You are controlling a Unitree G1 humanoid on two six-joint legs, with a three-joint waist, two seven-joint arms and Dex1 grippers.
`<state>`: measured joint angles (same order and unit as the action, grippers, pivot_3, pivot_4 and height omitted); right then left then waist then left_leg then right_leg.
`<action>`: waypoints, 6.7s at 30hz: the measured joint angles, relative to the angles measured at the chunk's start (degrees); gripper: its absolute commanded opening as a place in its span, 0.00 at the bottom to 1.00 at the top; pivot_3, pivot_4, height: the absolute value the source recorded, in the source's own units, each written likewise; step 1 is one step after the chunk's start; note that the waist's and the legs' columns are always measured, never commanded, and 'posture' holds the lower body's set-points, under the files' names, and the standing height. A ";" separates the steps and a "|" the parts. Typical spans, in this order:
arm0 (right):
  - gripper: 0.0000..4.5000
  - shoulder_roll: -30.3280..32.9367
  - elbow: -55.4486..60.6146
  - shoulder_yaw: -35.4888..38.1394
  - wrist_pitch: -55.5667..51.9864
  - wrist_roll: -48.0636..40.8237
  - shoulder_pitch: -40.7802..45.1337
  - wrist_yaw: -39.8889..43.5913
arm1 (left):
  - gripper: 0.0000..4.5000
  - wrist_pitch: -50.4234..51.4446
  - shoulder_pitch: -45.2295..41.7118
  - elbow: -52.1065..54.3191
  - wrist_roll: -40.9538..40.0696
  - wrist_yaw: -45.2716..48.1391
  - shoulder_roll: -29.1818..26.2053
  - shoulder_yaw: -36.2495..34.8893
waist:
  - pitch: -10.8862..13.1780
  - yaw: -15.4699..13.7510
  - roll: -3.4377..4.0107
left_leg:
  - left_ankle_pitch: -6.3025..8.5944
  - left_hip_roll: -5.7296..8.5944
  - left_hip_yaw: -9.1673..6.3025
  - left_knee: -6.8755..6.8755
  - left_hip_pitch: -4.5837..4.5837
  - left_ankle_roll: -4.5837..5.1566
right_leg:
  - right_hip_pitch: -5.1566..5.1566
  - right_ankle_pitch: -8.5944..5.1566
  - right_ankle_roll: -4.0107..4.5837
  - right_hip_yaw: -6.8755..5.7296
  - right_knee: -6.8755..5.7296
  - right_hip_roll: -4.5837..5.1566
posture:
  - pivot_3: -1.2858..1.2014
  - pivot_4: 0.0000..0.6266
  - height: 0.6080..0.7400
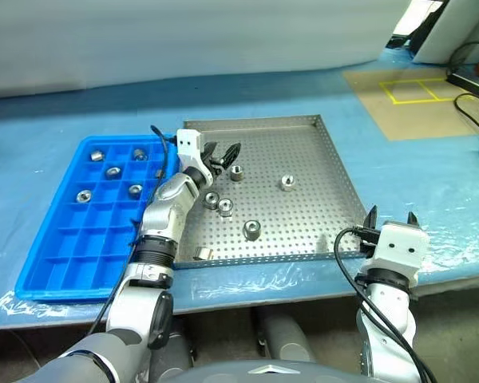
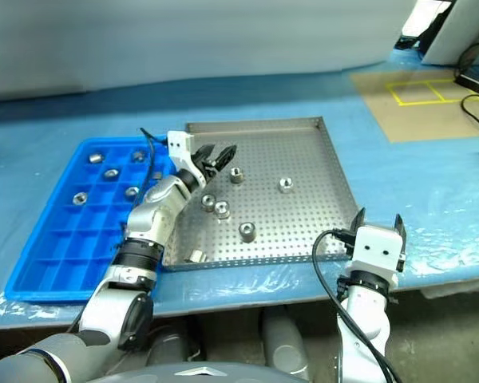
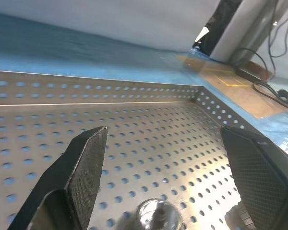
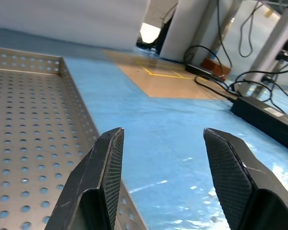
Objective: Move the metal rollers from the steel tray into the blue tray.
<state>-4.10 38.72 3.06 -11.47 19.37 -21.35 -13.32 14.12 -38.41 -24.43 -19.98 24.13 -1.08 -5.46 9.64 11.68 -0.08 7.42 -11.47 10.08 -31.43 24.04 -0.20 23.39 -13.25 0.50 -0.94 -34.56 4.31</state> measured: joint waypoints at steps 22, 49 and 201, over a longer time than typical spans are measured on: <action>0.61 2.61 -2.06 -1.41 0.76 -1.67 4.85 4.14 | 0.89 1.20 4.35 7.60 -1.93 -1.01 -2.53 -3.10 | 0.00 5.59 0.00 | 0.34 0.03 -0.40 -0.83 0.33 0.47 | -0.36 -0.01 -0.11 -0.53 -0.01 0.21 | 0.36 0.24 1.00; 0.61 6.74 -13.99 -3.69 1.05 -5.30 17.08 10.63 | 0.89 10.52 15.95 22.80 -7.80 0.05 -9.93 -2.90 | 0.05 -8.35 0.09 | 0.30 -0.24 -0.08 -0.57 0.03 0.30 | -0.16 0.18 0.19 -0.09 -0.18 0.17 | 0.41 0.24 1.00; 0.91 21.34 -84.08 -1.41 29.73 -31.71 49.76 74.01 | 0.39 -31.65 -20.06 -29.30 24.54 62.94 -14.38 23.78 | -1.54 -10.72 -2.50 | 0.94 -0.85 1.61 0.33 -1.88 0.21 | -1.09 0.55 0.84 0.92 0.98 -0.09 | 0.36 0.24 1.00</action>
<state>17.24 -45.36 1.65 18.25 -12.35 28.42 60.70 -17.53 -58.47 -53.73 4.56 87.07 -15.46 18.31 8.10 0.96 -2.58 8.36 -12.32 11.69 -31.10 22.15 0.01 22.30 -12.70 1.35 -0.02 -33.57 4.22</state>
